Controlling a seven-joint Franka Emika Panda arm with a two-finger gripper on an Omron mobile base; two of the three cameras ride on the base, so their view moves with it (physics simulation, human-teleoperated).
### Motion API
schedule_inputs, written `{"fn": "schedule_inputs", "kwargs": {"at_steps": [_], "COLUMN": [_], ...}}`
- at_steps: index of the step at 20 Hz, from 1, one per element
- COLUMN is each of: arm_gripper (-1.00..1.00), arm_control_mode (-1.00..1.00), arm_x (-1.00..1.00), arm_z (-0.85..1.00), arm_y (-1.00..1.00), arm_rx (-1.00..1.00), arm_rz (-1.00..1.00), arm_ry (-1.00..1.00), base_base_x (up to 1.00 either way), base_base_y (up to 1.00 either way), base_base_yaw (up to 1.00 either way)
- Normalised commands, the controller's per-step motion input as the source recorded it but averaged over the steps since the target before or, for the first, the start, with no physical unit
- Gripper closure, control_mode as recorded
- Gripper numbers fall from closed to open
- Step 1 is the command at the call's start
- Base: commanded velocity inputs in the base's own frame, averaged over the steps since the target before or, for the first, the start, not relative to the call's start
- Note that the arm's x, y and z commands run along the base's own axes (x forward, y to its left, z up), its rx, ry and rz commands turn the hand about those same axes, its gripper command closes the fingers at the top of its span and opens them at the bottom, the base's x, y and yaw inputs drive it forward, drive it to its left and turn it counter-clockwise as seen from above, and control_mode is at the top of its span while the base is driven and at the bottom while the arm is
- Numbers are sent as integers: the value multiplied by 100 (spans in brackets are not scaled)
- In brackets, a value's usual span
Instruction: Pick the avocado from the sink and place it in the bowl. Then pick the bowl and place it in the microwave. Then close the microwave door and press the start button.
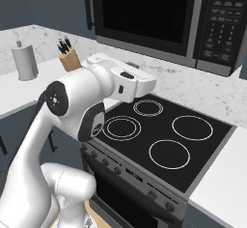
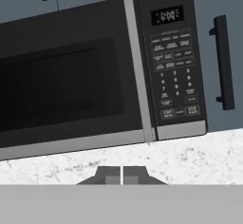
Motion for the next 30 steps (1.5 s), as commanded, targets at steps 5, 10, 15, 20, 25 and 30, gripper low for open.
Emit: {"fn": "schedule_inputs", "kwargs": {"at_steps": [5, 10, 15, 20, 25, 30], "arm_gripper": [100, 100, 100, 100, 100, 100], "arm_control_mode": [-100, -100, -100, -100, -100, -100], "arm_x": [-2, 13, 13, 22, 25, 22], "arm_z": [-2, 0, 0, 0, 0, 0], "arm_y": [-22, -32, -29, -39, -7, 0], "arm_rx": [-2, 0, 0, 0, -2, 0], "arm_rz": [3, 0, 0, -8, -13, -4], "arm_ry": [-2, 0, 0, 2, 6, -3], "base_base_x": [0, 0, 0, 0, 0, 0], "base_base_y": [0, 0, 0, 0, 0, 0], "base_base_yaw": [0, 0, 0, 0, 0, 0]}}
